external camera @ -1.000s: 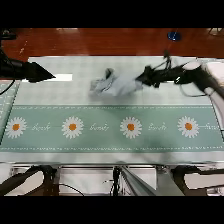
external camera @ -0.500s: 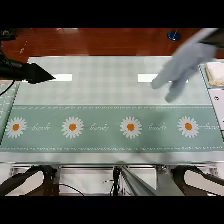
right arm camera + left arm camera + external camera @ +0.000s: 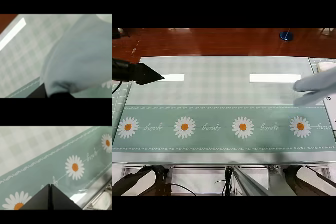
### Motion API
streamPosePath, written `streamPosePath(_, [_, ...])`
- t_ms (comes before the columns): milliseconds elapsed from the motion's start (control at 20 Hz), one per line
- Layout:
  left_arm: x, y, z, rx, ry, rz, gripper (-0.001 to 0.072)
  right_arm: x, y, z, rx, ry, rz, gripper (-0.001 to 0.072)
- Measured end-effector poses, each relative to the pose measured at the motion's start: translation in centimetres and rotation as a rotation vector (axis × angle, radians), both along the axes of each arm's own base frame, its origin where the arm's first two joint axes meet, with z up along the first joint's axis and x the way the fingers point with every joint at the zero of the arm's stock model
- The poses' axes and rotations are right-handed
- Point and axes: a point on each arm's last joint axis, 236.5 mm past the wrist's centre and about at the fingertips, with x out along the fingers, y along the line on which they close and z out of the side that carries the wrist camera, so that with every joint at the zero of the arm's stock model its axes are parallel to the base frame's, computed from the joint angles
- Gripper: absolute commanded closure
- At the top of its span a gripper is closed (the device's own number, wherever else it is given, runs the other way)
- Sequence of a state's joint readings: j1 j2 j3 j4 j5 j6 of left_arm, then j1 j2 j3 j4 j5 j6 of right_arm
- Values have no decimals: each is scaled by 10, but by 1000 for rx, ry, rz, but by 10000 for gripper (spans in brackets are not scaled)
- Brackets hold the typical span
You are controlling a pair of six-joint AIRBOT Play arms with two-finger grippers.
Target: Fold the shirts.
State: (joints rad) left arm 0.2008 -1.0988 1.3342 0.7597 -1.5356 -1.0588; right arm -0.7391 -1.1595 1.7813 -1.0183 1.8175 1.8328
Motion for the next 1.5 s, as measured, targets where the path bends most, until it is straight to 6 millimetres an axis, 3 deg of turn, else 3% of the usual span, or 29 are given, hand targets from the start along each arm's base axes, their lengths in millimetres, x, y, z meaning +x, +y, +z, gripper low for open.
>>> streamPosePath(250, [7,19,4,8,-30,54,675,-84,-32,-85,-3,255,-188,691])
streamPosePath(400, [15,35,6,12,-54,112,676,-127,-48,-121,5,375,-271,691])
streamPosePath(600, [23,51,8,15,-75,167,676,-207,-88,-147,-91,613,-397,691])
streamPosePath(750, [31,58,11,16,-100,201,675,-246,-103,-158,-68,704,-472,691])
streamPosePath(900, [35,61,12,17,-112,218,676,-272,-98,-174,7,780,-494,691])
streamPosePath(1100, [40,64,15,18,-131,238,675,-296,-75,-211,120,887,-459,690])
streamPosePath(1250, [42,65,16,18,-139,245,676,-325,-61,-234,143,1019,-435,689])
streamPosePath(1300, [43,66,16,18,-142,248,676,-335,-58,-240,142,1062,-426,669])
streamPosePath(1350, [43,66,16,18,-142,249,676,-343,-56,-247,133,1095,-417,501])
streamPosePath(1400, [43,66,16,18,-145,251,676,-349,-56,-253,118,1118,-410,234])
streamPosePath(1450, [44,67,17,19,-147,253,676,-353,-57,-259,105,1132,-402,129])
streamPosePath(1500, [44,67,17,19,-147,253,676,-357,-61,-264,77,1137,-394,128])
